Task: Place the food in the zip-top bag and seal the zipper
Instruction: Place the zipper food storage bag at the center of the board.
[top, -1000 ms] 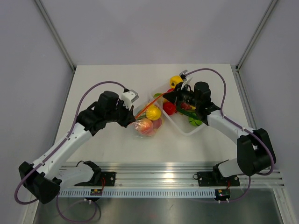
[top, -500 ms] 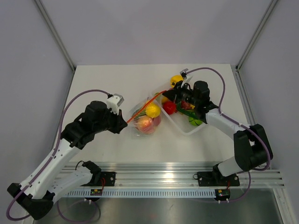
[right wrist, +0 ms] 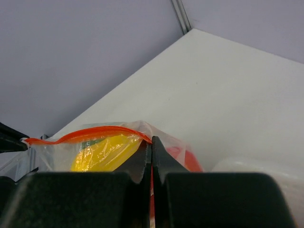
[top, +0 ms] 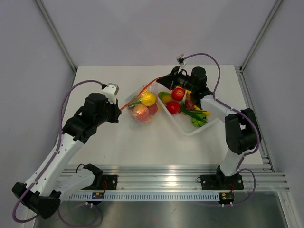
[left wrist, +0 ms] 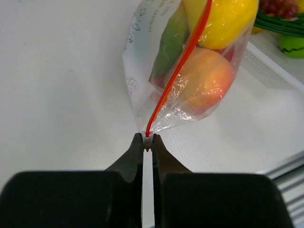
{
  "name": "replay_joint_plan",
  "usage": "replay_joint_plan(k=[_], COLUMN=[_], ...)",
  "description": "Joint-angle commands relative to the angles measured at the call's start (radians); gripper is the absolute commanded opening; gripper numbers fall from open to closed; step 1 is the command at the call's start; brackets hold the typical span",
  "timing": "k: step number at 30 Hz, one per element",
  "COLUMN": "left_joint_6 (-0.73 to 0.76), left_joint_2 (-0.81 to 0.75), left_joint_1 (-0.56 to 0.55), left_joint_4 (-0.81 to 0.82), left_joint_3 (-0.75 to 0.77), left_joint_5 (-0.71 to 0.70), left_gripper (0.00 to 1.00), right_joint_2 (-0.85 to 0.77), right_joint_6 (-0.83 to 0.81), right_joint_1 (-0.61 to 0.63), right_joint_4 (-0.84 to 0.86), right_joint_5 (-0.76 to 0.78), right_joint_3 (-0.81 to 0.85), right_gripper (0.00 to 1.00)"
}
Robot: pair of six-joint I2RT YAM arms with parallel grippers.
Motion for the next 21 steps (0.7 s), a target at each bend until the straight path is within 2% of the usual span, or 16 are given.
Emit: replay_joint_plan(k=[1,4,6,8,9,10,11,12,14,17,21], left_joint_6=[0.101,0.142,0.151,0.148,0.142,0.136,0.125,0.116,0.081,0.033,-0.026], left_joint_2=[0.057,0.059,0.036,0.014,0.008,0.004,-0.010,-0.018,-0.036,-0.081,-0.112], left_joint_1=[0.082,0.113,0.116,0.118,0.118,0.119,0.119,0.118,0.118,0.116,0.118], left_joint_4=[0.135,0.172,0.197,0.171,0.152,0.128,0.077,0.057,0.008,-0.017,-0.023], left_joint_3=[0.115,0.159,0.160,0.151,0.148,0.139,0.130,0.119,0.085,0.073,0.116], left_joint_5=[-0.113,-0.125,-0.127,-0.093,-0.076,-0.026,0.005,0.013,0.051,0.062,0.068], left_gripper=[0.00,0.00,0.00,0.00,0.08,0.21,0.58,0.72,0.87,0.90,0.95], right_joint_2=[0.119,0.234,0.285,0.335,0.337,0.325,0.307,0.261,0.202,0.067,-0.155], right_joint_6=[0.070,0.095,0.092,0.105,0.122,0.127,0.121,0.105,0.026,-0.057,-0.203], right_joint_1=[-0.003,0.020,0.051,0.071,0.076,0.077,0.077,0.077,0.076,0.076,0.077], right_joint_4=[0.168,0.166,0.106,0.091,0.100,0.112,0.146,0.146,0.066,-0.096,-0.346], right_joint_5=[-0.089,-0.118,-0.136,-0.153,-0.146,-0.129,-0.094,-0.075,-0.028,0.023,0.202], right_joint_3=[0.172,0.327,0.432,0.464,0.447,0.418,0.339,0.300,0.225,0.161,0.125], right_gripper=[0.00,0.00,0.00,0.28,0.45,0.72,0.99,0.99,0.99,1.00,0.99])
